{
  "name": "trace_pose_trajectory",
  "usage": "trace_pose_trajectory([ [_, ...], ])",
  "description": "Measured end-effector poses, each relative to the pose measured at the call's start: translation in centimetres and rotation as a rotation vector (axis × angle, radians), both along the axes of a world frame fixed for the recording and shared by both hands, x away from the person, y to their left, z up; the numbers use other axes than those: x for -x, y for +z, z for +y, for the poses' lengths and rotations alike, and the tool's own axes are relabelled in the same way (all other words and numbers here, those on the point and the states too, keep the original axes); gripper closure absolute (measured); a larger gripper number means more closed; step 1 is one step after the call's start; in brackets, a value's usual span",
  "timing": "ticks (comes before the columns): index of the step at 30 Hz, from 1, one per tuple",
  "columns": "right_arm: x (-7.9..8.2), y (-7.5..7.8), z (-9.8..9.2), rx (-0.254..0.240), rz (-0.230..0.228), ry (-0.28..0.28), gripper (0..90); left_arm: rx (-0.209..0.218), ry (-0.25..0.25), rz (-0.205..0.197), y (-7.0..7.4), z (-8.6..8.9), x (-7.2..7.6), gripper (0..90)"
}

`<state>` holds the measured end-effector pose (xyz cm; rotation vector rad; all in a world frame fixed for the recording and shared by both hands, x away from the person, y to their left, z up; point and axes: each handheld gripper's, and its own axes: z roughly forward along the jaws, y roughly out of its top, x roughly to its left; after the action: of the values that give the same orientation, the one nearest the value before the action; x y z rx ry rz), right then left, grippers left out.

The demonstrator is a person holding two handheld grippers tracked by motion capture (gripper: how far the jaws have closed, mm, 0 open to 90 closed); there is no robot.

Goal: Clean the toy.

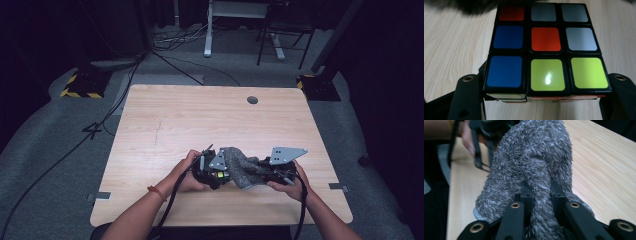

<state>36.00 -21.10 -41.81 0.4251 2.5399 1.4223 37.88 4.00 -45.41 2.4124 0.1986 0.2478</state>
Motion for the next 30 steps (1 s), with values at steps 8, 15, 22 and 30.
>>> trace_pose_trajectory([
  [8,-0.2,-0.1,1.7,0.075,0.001,0.03,77.4,-0.031,0.004,-0.017,-0.1,-0.6,-0.1,33.7],
  [15,-0.8,0.5,3.6,0.123,0.004,0.047,76.9,-0.063,0.03,-0.041,-0.2,-0.8,0.0,33.7],
  [22,-1.1,0.5,4.4,0.16,-0.048,-0.024,76.8,-0.05,0.051,-0.042,0.0,-0.1,-0.1,33.8],
  [30,-1.7,0.1,2.0,0.158,-0.035,-0.098,77.1,0.014,0.042,-0.037,1.0,0.8,0.3,33.8],
])
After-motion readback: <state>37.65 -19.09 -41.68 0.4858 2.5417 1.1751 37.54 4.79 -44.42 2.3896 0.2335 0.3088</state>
